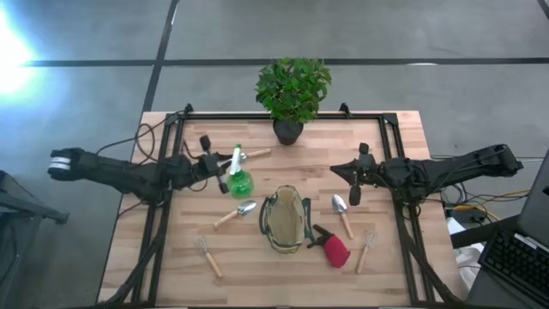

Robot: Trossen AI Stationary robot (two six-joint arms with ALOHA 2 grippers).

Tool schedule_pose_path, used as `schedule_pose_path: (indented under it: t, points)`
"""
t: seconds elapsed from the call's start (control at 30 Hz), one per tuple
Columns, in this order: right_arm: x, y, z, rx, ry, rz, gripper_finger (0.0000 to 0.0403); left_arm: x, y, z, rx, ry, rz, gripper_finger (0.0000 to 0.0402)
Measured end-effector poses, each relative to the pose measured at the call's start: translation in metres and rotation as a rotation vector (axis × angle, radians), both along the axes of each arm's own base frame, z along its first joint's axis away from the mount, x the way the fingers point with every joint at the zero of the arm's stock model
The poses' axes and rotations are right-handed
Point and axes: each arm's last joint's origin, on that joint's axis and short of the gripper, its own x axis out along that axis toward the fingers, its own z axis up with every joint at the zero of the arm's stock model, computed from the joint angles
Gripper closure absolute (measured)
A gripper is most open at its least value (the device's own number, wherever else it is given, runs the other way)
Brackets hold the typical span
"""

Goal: Pick & Place Garden tools in Gardening bag
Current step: Put the green spray bottle into the green gardening bag

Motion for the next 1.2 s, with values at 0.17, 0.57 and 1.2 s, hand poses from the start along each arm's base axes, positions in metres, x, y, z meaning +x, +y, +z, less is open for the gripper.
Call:
schedule_pose_path:
  t: [0.17,0.57,1.2]
  points:
    - [0.001,0.0,0.003,0.013,-0.01,-0.005,0.0394,0.037,-0.002,0.015,0.015,0.042,-0.004,0.0397]
    - [-0.008,-0.001,0.008,0.025,-0.044,-0.008,0.0394,0.112,-0.022,0.035,-0.062,0.049,-0.003,0.0397]
    - [-0.008,-0.001,0.003,0.059,-0.003,-0.017,0.0394,0.138,-0.059,0.016,-0.193,0.031,0.074,0.0397]
